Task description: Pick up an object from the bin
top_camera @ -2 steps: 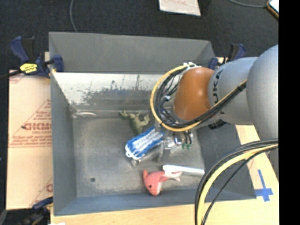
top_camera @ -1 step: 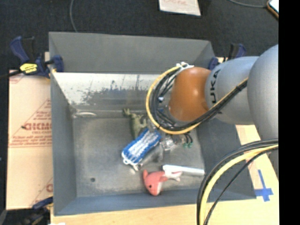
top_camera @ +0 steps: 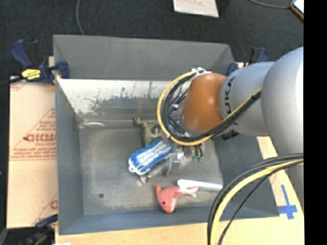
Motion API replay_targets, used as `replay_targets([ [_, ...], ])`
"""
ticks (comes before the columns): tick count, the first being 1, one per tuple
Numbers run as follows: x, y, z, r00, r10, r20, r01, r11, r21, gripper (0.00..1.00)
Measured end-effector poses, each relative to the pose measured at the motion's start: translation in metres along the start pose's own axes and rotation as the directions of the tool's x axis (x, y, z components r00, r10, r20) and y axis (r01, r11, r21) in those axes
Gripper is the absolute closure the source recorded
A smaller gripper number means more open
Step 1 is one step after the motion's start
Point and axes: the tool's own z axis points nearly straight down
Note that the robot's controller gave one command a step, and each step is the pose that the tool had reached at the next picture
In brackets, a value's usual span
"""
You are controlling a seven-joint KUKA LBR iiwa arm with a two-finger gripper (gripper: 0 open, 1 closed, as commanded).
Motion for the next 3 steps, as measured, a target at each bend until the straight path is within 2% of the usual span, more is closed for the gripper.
replay_targets([
  [1,-0.008,0.000,-0.091,0.978,-0.210,0.010,0.210,0.978,0.005,0.00],
  [2,-0.001,0.019,-0.005,0.998,-0.065,-0.003,0.065,0.998,0.002,0.00],
  [3,-0.034,0.036,-0.020,0.986,-0.162,0.027,0.162,0.987,0.006,0.00],
])
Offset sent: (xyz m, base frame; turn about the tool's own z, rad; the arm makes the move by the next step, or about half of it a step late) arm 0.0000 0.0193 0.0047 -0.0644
